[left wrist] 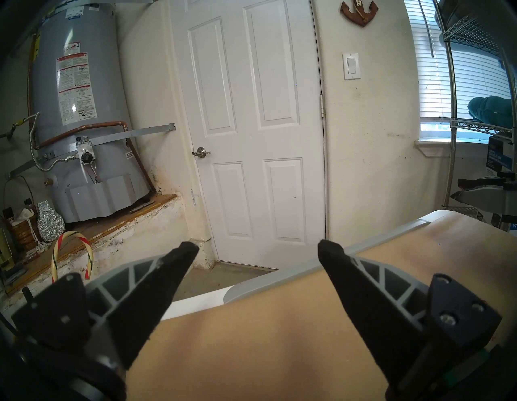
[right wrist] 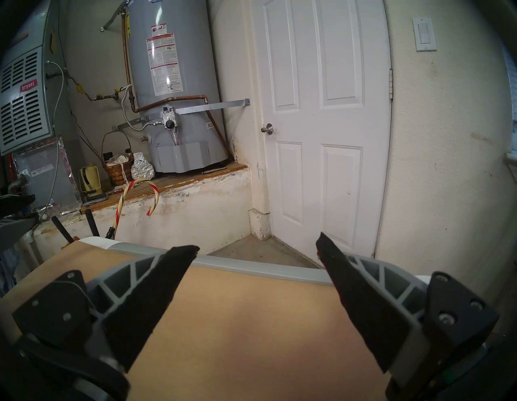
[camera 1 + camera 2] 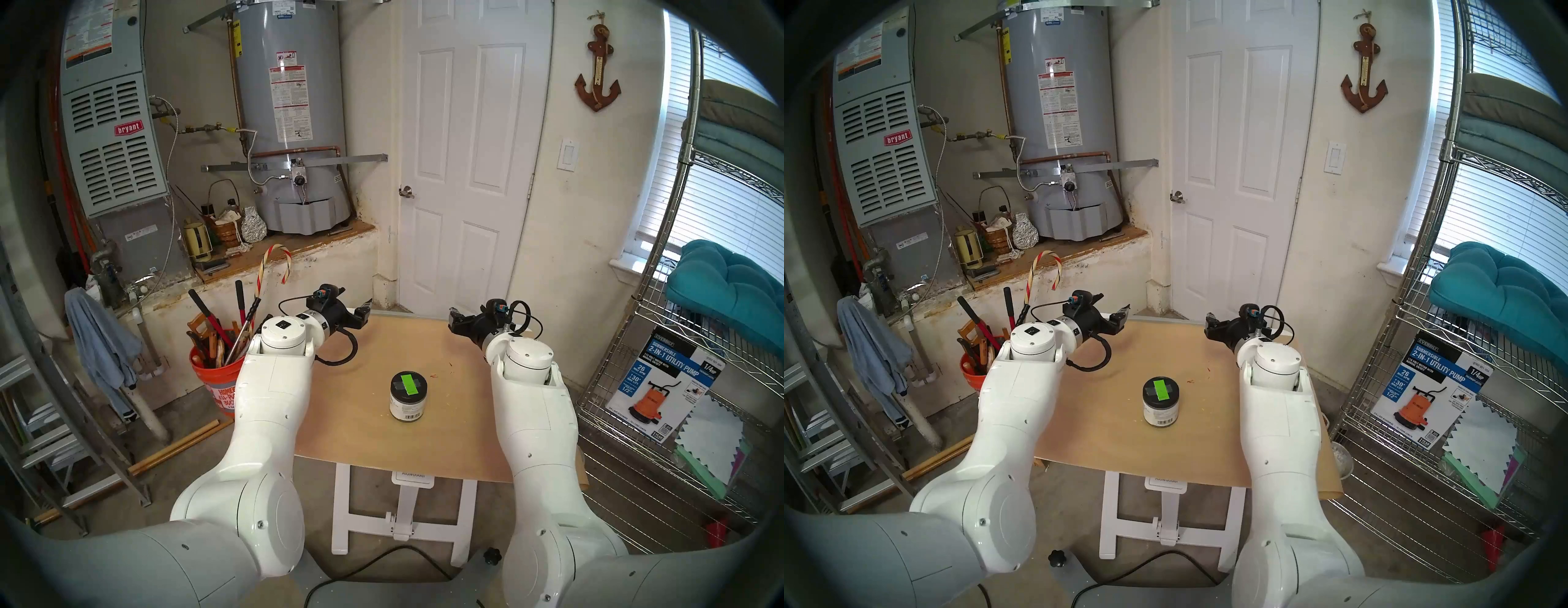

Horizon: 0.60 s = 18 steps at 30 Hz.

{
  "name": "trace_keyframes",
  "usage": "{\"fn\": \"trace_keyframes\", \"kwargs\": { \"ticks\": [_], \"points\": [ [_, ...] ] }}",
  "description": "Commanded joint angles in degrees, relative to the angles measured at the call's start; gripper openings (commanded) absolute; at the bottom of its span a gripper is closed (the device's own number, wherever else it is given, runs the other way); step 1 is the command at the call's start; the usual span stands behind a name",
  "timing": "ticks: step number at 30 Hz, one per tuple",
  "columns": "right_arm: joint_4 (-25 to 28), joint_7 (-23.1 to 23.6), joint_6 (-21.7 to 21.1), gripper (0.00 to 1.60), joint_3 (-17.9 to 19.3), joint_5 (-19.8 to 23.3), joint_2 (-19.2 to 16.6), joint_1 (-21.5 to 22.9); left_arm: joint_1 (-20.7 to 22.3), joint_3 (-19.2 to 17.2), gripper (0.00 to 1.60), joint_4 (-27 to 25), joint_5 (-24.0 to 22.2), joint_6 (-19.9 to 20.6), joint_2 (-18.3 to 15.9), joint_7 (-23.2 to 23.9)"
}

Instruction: Open paint jar

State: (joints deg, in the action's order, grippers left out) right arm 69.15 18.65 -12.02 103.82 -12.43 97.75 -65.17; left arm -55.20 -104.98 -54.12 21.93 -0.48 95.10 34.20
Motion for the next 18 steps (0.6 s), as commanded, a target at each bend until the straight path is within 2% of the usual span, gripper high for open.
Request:
{"fn": "trace_keyframes", "kwargs": {
  "ticks": [1,3,4,10,12,13,14,15,18],
  "points": [
    [1.03,-0.02,0.17,1.60,-0.12,0.03,-0.03,0.96,-0.26,0.69,1.60,-4.07,-0.68,0.13,-1.84,5.31],
    [1.02,-0.02,0.17,1.60,-0.12,0.03,-0.03,0.97,-0.66,0.61,1.60,-5.00,-0.78,0.55,-2.11,6.10],
    [0.99,-0.02,0.19,1.60,-0.12,0.03,-0.04,0.98,-1.54,0.39,1.60,-7.01,-0.85,0.65,-2.89,7.35],
    [0.93,-0.01,0.22,1.60,-0.11,0.04,-0.04,1.00,-2.93,-0.64,1.60,-11.11,-2.36,1.35,-4.95,13.29],
    [0.90,-0.01,0.23,1.60,-0.11,0.04,-0.05,1.00,-3.75,-1.13,1.60,-13.24,-3.18,2.40,-5.33,15.90],
    [0.89,-0.01,0.23,1.60,-0.11,0.04,-0.05,1.01,-3.48,-0.63,1.60,-12.54,-3.47,2.42,-5.94,15.99],
    [0.89,-0.01,0.23,1.60,-0.11,0.04,-0.05,1.01,-4.72,-1.20,1.60,-15.16,-3.52,3.68,-5.78,18.66],
    [0.88,-0.01,0.24,1.60,-0.11,0.04,-0.05,1.01,-5.04,-1.39,1.60,-15.60,-4.30,4.31,-5.84,19.77],
    [0.87,-0.01,0.24,1.60,-0.11,0.05,-0.05,1.01,-5.57,-0.94,1.60,-16.24,-4.55,5.34,-6.33,20.99]
  ]
}}
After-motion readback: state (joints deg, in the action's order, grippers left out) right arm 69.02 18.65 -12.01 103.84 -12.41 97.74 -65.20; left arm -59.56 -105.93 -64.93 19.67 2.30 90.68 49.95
